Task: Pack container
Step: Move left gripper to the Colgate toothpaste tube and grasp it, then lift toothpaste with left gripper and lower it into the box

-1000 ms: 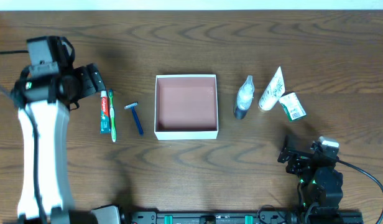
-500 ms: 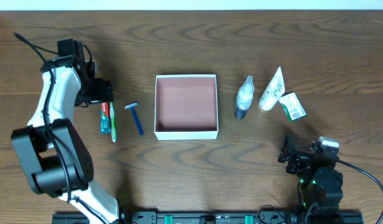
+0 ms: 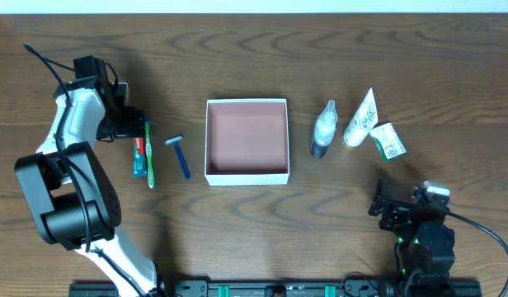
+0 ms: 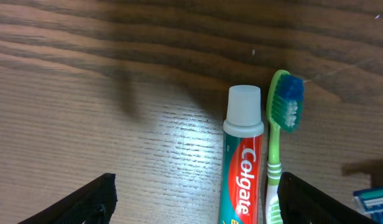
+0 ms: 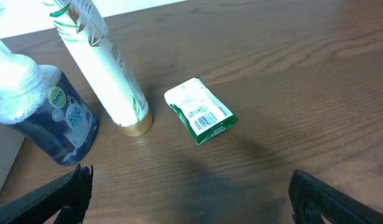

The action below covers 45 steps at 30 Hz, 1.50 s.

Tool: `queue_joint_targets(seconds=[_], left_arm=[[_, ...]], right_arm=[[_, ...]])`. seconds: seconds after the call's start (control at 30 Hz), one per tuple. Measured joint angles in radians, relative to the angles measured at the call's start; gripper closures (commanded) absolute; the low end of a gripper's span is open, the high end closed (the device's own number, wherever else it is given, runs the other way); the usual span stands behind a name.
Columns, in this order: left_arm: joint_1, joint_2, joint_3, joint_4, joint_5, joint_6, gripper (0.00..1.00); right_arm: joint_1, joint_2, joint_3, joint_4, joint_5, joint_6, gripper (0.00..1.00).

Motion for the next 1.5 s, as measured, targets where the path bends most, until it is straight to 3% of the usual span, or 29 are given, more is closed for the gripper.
queue_joint_targets(seconds=[0.37,0.57,0.73,0.97,1.17,1.5], left_arm=[[0.0,0.072,0.0,0.016,0.005,0.014,0.18],[0.0,0.086,0.0,0.025,0.008,0.013,0.47],[0.0,0.087,0.0,0.024,0.008,0.017,0.47],[0.0,0.095,0.0,0.021,0.026,-0.003,0.62],[0.0,0.095,0.0,-0.006,0.03,-0.094,0.8],[-0.003,0.055,0.003,-0.145,0.04,-0.171,0.85]], right_arm=[[0.0,0.0,0.0,0.0,0.0,0.0,0.01],[0.0,0.0,0.0,0.0,0.0,0.0,0.01],[0.0,0.0,0.0,0.0,0.0,0.0,0.01],[0.0,0.0,0.0,0.0,0.0,0.0,0.01],[0.0,0.0,0.0,0.0,0.0,0.0,0.01],[0.0,0.0,0.0,0.0,0.0,0.0,0.01]])
